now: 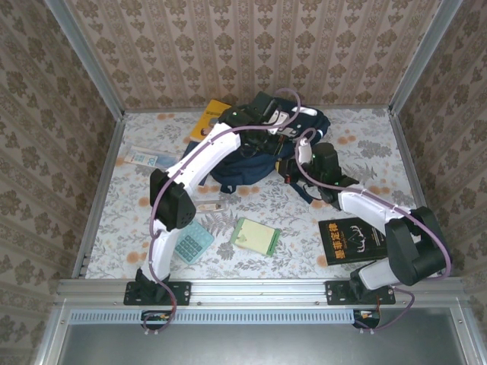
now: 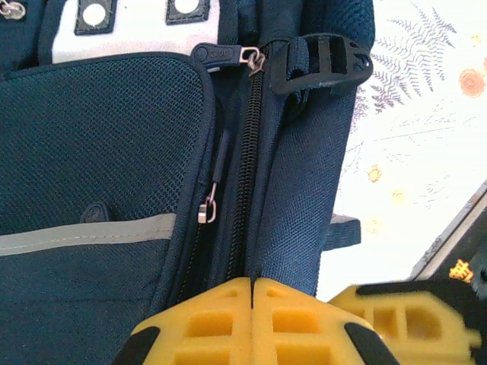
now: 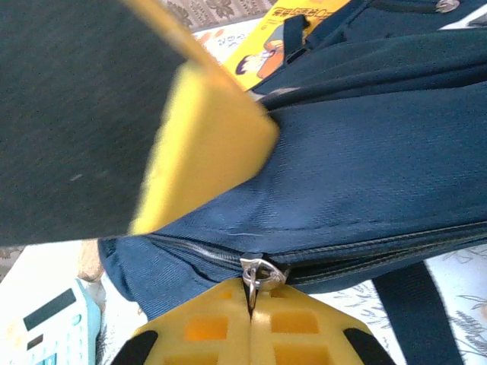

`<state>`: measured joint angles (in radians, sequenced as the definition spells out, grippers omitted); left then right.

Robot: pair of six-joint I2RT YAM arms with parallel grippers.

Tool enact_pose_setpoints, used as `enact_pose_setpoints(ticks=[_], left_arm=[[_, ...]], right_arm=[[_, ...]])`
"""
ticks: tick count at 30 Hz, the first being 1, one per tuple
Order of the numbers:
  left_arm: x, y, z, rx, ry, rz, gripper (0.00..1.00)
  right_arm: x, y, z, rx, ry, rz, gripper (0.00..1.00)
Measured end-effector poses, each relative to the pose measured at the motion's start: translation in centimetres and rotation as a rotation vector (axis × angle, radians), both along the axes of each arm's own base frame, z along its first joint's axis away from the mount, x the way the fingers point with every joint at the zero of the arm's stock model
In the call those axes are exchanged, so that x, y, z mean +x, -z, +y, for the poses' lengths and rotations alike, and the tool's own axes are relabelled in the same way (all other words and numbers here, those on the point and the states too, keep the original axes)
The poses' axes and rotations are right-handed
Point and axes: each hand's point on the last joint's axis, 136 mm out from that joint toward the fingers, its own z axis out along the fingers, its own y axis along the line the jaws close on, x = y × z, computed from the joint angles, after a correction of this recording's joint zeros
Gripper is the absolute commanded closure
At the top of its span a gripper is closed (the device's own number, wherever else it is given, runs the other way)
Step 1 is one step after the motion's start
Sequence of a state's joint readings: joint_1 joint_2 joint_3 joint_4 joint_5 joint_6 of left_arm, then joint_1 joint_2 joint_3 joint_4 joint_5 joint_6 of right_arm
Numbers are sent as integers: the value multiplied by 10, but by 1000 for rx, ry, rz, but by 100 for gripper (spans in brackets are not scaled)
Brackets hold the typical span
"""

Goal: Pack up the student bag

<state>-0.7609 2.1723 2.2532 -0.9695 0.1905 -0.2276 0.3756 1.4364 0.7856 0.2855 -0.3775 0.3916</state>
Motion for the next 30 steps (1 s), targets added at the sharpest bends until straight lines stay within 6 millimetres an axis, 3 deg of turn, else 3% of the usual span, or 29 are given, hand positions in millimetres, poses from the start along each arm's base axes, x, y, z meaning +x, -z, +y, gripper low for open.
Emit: enact_pose_setpoints(ticks=[11, 20, 25, 30], left_arm=[[-1, 3, -6, -87, -44, 110, 100], [8, 9, 0, -129, -108, 176, 100], [28, -3, -16, -240, -140, 138, 100], [41, -14, -19, -309, -166, 128, 100]], right_arm=[[-22, 6, 39, -56, -10, -40, 100], [-23, 17, 73, -89, -1, -53, 100], [-47, 40, 112, -123, -99, -23, 100], [-58, 53, 134, -143, -154, 0, 100]])
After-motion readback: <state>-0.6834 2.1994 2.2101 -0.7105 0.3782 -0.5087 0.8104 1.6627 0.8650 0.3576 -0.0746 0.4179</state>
